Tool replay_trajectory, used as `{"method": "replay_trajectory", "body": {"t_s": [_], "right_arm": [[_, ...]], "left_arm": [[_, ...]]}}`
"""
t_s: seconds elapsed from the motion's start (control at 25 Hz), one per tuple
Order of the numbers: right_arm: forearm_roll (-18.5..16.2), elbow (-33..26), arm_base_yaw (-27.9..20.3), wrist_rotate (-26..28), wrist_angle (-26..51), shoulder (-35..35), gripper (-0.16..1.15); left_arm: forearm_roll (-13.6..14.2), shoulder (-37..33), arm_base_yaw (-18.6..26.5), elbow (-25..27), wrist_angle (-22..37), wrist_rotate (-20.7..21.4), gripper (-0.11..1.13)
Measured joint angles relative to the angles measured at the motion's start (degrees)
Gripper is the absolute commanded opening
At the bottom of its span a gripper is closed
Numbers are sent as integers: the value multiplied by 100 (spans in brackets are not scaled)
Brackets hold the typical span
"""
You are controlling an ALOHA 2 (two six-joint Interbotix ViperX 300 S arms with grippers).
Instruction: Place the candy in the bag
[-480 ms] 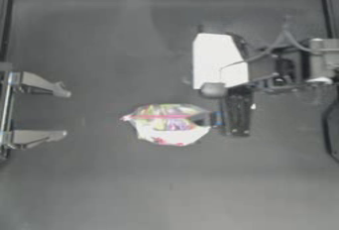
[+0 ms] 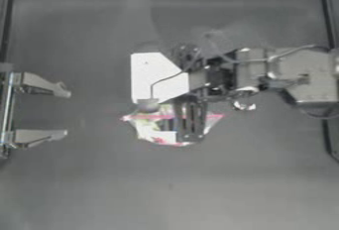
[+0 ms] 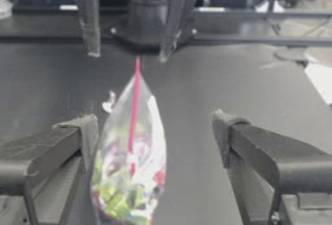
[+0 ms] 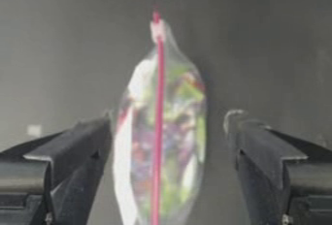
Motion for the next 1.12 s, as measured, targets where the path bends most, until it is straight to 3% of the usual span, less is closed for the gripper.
{"method": "replay_trajectory", "body": {"t_s": [0.6,1.12], "right_arm": [[18,-844,114,-88,290,958,97],[0,-1837,167,-492,932,1784,97]], "left_arm": [[-18,9,26,97,9,0,100],[-35,-123,35,229,0,-9,99]]}}
